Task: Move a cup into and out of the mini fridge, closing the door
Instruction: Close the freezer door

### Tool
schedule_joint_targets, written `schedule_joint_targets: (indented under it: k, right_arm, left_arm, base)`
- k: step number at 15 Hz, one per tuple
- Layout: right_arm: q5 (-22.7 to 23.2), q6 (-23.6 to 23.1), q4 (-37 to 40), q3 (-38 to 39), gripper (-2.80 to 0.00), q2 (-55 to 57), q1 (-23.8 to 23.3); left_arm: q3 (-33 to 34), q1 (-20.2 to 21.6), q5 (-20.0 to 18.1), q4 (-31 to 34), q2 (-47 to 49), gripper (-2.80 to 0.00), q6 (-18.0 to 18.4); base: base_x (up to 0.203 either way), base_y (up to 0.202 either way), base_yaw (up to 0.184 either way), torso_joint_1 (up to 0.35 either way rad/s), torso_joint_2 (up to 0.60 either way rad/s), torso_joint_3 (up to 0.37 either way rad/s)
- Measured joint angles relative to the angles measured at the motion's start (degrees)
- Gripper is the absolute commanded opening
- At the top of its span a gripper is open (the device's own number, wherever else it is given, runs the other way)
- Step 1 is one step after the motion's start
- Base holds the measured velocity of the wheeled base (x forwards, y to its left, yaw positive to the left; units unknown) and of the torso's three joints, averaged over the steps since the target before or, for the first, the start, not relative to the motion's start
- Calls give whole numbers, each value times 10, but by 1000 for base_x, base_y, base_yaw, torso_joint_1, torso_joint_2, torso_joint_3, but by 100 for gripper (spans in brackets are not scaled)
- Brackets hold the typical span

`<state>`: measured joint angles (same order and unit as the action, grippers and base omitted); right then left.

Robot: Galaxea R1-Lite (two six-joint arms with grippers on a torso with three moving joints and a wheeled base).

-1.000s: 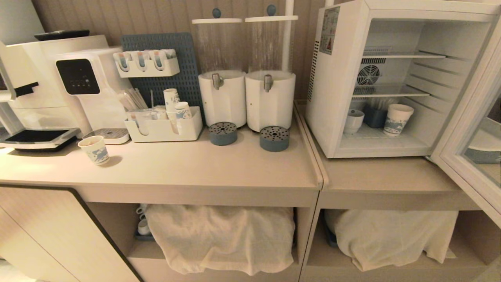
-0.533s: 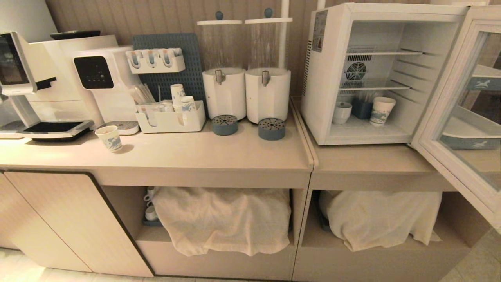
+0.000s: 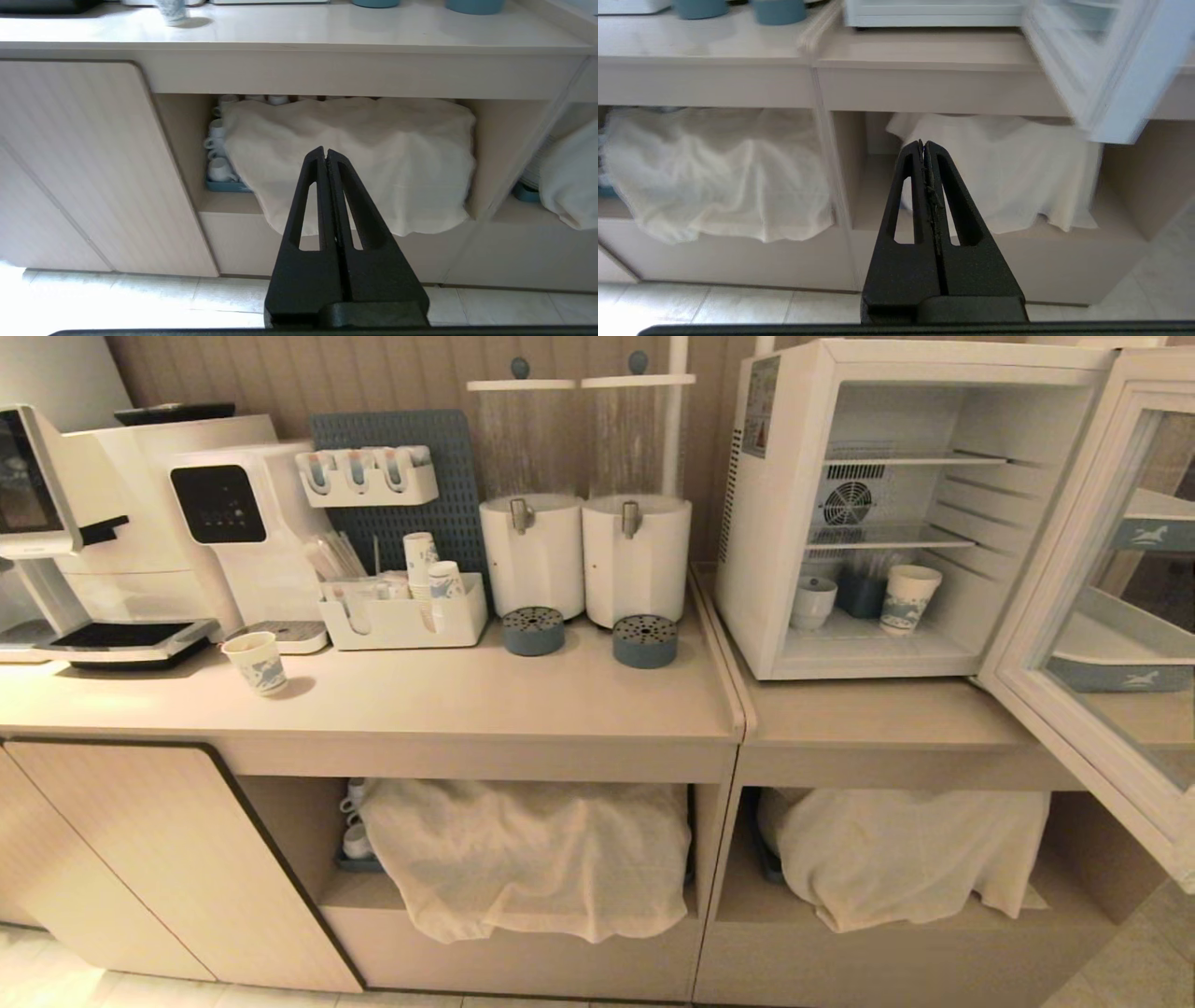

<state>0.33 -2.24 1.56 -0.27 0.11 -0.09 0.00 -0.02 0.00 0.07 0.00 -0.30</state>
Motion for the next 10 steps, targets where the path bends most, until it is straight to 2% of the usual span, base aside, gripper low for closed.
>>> schedule_joint_targets:
  k: [10]
  right_arm:
    - [-1, 1, 0, 1, -280, 0, 1]
  left_arm:
    - [0, 0, 0, -1, 0, -280, 0]
  base:
    - [0, -192, 0, 2, 1, 4]
